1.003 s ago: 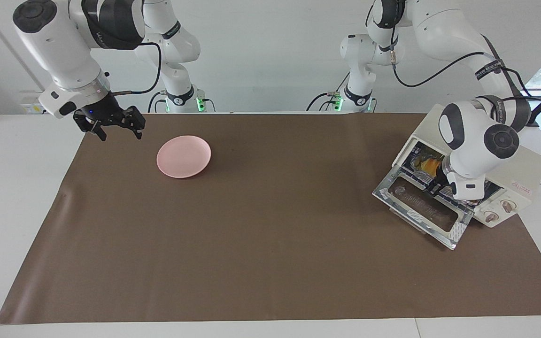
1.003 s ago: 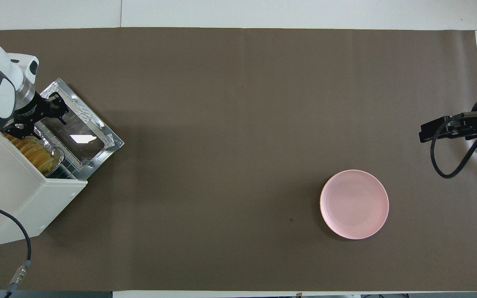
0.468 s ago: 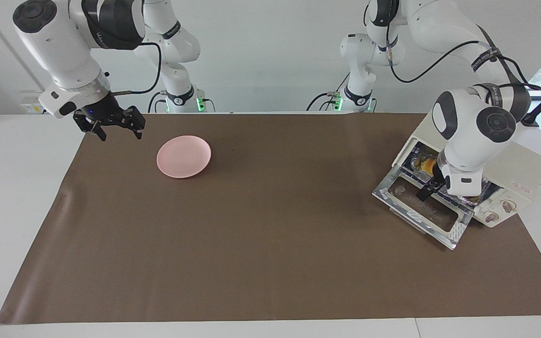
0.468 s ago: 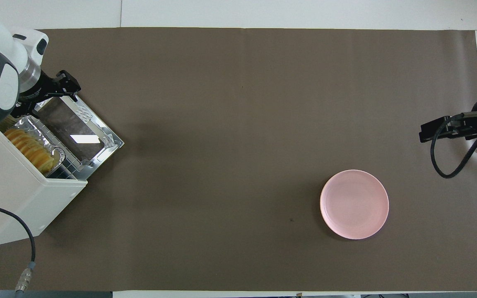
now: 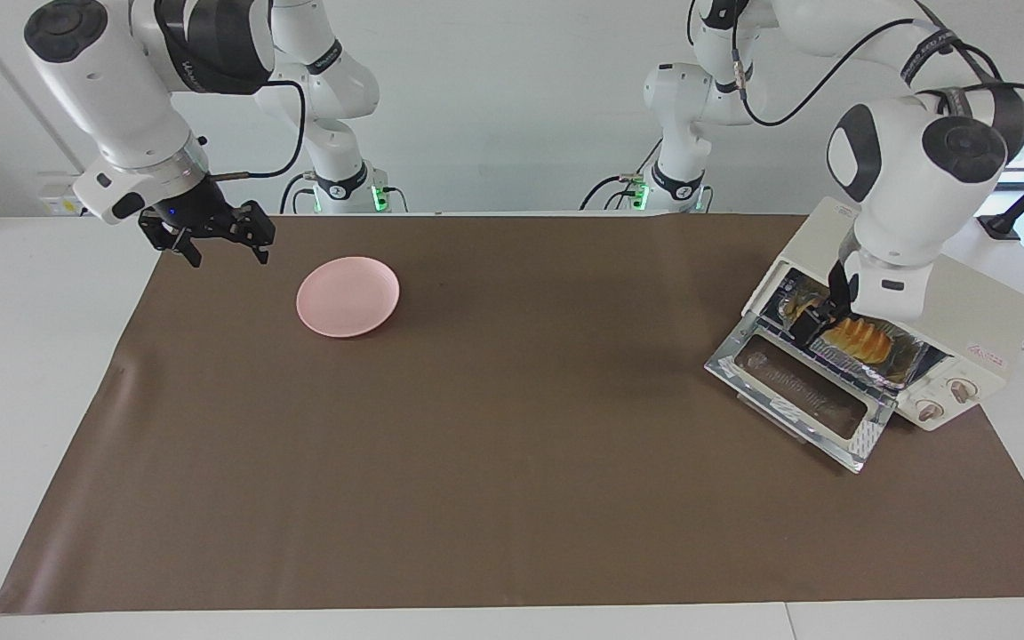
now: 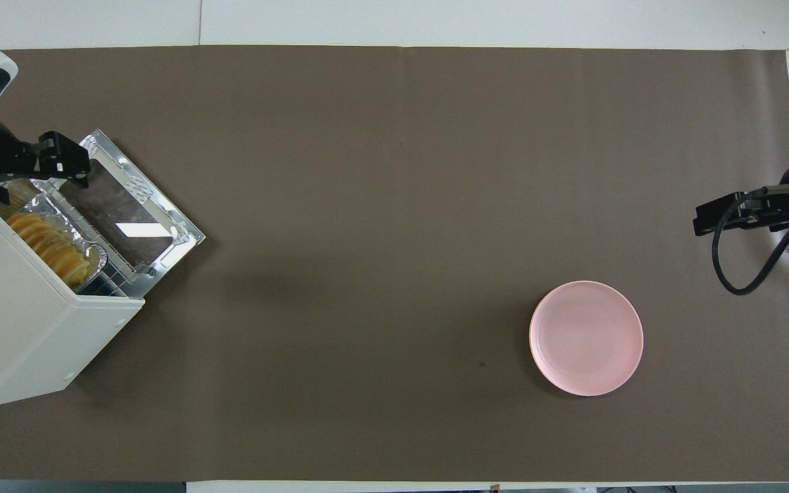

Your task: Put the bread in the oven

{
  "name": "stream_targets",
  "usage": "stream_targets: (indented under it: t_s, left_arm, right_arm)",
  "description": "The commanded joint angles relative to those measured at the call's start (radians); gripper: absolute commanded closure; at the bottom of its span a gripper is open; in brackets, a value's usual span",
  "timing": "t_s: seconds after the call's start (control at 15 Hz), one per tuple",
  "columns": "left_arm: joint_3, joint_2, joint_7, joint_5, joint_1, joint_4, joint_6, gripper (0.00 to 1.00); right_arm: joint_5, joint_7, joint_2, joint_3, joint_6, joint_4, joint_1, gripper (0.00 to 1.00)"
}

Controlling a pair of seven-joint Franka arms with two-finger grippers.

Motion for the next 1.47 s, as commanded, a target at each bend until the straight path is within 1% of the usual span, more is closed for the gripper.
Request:
stream_targets:
  t_s: [0.0, 0.2, 0.33, 0.4, 0.47, 0.54, 0.67, 0.8, 0.94, 1.4]
  left_arm:
    - [0.008, -0.081, 0.115, 0.0, 0.007, -0.027, -0.076, 0.0]
    - [0.005, -0.104, 0.112, -0.006, -0.003, -0.029, -0.104, 0.0]
    - [-0.018, -0.124, 0.12, -0.049, 0.035, -0.021, -0.104, 0.0]
    - [-0.077, -0.133, 0.127, -0.057, 0.105, -0.022, -0.108, 0.0]
    - [-0.164, -0.147, 0.147, -0.063, 0.177, -0.024, -0.116, 0.0]
    - [-0.194, -0.153, 0.161, -0.063, 0.197, -0.029, -0.118, 0.0]
    - [-0.198, -0.179, 0.17, -0.063, 0.197, -0.045, -0.121, 0.0]
    - [-0.198, -0.216, 0.198, -0.063, 0.197, -0.091, -0.114, 0.0]
    - [-0.198, -0.211, 0.23, -0.063, 0.21, -0.079, -0.121, 0.0]
    - [-0.202, -0.213, 0.256, -0.075, 0.21, -0.098, -0.072, 0.0]
  right_arm:
    - [-0.017, -0.019, -0.008, 0.01, -0.009, 0.0, -0.012, 0.0]
    - [-0.017, -0.019, -0.008, 0.01, -0.009, 0.0, -0.012, 0.0]
    - [-0.017, -0.019, -0.008, 0.01, -0.009, 0.0, -0.012, 0.0]
    - [-0.019, -0.019, -0.008, 0.01, -0.009, 0.0, -0.012, 0.0]
    - [-0.019, -0.019, -0.008, 0.01, -0.009, 0.0, -0.012, 0.0]
    - [-0.017, -0.019, -0.008, 0.01, -0.009, 0.0, -0.012, 0.0]
    - [-0.019, -0.019, -0.008, 0.01, -0.009, 0.0, -0.012, 0.0]
    - [-0.019, -0.019, -0.008, 0.01, -0.009, 0.0, -0.012, 0.0]
    - [-0.017, -0.019, -0.008, 0.01, -0.009, 0.0, -0.012, 0.0]
    - [-0.019, -0.019, -0.008, 0.01, -0.009, 0.0, -0.012, 0.0]
